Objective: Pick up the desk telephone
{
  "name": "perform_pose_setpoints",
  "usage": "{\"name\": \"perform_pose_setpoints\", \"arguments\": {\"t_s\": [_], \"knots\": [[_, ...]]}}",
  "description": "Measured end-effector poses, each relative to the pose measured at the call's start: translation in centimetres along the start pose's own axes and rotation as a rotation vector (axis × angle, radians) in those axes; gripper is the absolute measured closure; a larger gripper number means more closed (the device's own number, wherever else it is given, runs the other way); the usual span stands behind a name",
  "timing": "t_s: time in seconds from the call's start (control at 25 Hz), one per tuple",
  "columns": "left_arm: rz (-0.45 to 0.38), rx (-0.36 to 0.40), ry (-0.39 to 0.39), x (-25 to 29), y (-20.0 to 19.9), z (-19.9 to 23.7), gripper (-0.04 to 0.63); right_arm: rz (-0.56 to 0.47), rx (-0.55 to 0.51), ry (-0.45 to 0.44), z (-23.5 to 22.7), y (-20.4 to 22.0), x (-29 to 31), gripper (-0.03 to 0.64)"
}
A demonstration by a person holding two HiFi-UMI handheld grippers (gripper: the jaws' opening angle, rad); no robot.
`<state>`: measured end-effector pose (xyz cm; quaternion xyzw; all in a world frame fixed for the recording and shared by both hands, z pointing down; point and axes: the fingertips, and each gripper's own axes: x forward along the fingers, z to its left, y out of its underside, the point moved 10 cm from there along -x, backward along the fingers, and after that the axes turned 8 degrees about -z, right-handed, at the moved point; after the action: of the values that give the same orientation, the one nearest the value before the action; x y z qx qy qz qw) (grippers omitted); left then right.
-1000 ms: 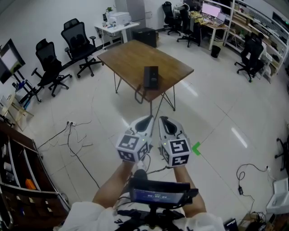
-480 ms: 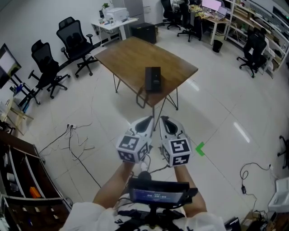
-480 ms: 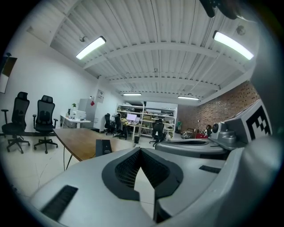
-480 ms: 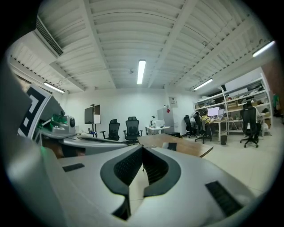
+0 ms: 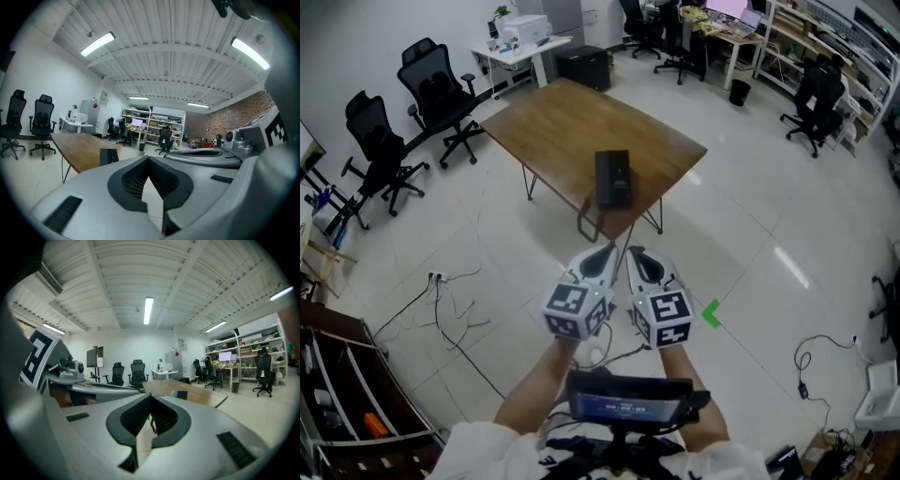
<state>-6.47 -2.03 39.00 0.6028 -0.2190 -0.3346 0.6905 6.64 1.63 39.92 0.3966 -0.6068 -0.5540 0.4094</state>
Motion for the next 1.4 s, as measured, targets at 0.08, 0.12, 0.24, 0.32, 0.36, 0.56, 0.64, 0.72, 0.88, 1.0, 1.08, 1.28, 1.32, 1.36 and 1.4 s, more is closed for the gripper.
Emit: {"name": "perform_pose_setpoints", "arguments": {"t_s": [0.08,0.12,0.24,0.32,0.36,0.56,0.64,0.72,0.88,1.0,1.08,1.28,1.32,1.36,1.4], "knots": [[-0.001,0.0,0.005,0.7,-0.3,0.9,0.594,0.005,-0.004,0.007,-0.2,-0.1,1.0,0.617],[-0.002,0.0,0.008,1.0,-0.4,1.4,0.594,0.006,-0.005,0.014,-0.2,-0.2,1.5,0.617],[-0.008,-0.011,0.018,1.9,-0.5,2.9,0.594,0.005,-0.012,0.039,-0.4,-0.5,3.1,0.617],[-0.015,-0.019,0.02,2.5,-0.4,3.9,0.594,0.004,-0.019,0.048,-0.5,-0.6,4.2,0.617],[-0.017,-0.022,0.02,2.9,-0.5,4.4,0.594,0.005,-0.022,0.051,-0.6,-0.7,4.7,0.617],[-0.015,-0.031,0.034,4.3,-0.5,6.2,0.594,0.011,-0.027,0.064,-0.9,-1.0,6.9,0.617],[-0.015,-0.029,0.038,4.7,-0.5,7.0,0.594,0.015,-0.024,0.064,-1.0,-0.9,7.8,0.617],[-0.018,-0.032,0.043,5.1,-0.6,7.8,0.594,0.026,-0.025,0.065,-1.0,-0.8,8.6,0.578],[-0.025,-0.037,0.048,5.9,-0.8,8.9,0.594,0.024,-0.034,0.074,-1.0,-1.0,9.7,0.577],[-0.023,-0.036,0.06,6.4,-0.7,9.1,0.594,0.025,-0.037,0.086,-1.3,-1.0,10.1,0.577],[-0.021,-0.031,0.062,6.6,-0.6,9.3,0.594,0.025,-0.035,0.094,-1.6,-1.0,10.3,0.577],[-0.012,-0.027,0.063,7.3,0.0,10.0,0.594,0.022,-0.022,0.098,-2.3,-0.6,11.0,0.577],[-0.008,-0.03,0.068,7.5,0.2,10.1,0.593,0.026,-0.017,0.095,-2.5,-0.5,11.2,0.577],[-0.005,-0.036,0.072,7.8,0.5,10.2,0.559,0.032,-0.012,0.091,-2.8,-0.3,11.4,0.541],[-0.002,-0.041,0.077,8.0,0.7,10.4,0.518,0.037,-0.009,0.087,-3.0,-0.2,11.7,0.517]]}}
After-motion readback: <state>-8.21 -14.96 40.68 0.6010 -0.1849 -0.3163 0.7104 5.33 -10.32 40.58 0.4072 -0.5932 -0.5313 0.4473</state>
